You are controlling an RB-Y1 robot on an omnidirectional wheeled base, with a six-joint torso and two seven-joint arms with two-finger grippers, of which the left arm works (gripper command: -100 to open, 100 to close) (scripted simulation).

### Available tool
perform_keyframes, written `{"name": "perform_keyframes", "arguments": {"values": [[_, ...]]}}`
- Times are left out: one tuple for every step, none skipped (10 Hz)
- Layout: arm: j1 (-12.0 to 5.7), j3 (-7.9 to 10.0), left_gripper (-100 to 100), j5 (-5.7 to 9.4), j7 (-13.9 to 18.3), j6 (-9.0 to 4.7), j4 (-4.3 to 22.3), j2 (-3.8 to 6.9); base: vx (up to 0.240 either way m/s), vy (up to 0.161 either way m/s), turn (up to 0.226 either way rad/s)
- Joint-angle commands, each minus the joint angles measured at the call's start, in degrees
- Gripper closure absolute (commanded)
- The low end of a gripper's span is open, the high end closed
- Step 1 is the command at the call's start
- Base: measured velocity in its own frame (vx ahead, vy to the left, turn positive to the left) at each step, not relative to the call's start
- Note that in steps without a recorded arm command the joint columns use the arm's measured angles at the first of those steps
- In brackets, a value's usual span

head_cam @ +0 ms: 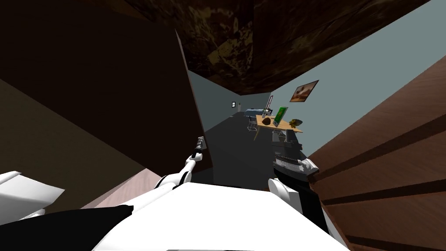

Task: Push the door open

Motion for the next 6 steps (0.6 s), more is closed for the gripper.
{"name": "perform_keyframes", "arguments": {"values": [[0.17, 1.25, 100, 0.01, -0.5, 0.72, -1.0, 0.47, 0.173, -0.075, 0.164], [-0.05, 1.61, 100, -0.08, -0.6, 0.59, -0.7, 0.46, 0.166, -0.069, 0.180], [-0.27, 1.96, 100, -0.16, -0.8, 0.45, -0.3, 0.46, 0.183, -0.076, 0.161], [-0.48, 2.31, 100, -0.24, -0.9, 0.32, 0.0, 0.45, 0.188, -0.073, 0.127], [-0.69, 2.65, 100, -0.32, -1.0, 0.20, 0.3, 0.45, 0.188, -0.078, 0.206], [-0.89, 2.98, 100, -0.40, -1.1, 0.07, 0.6, 0.44, 0.201, -0.075, 0.159]]}}
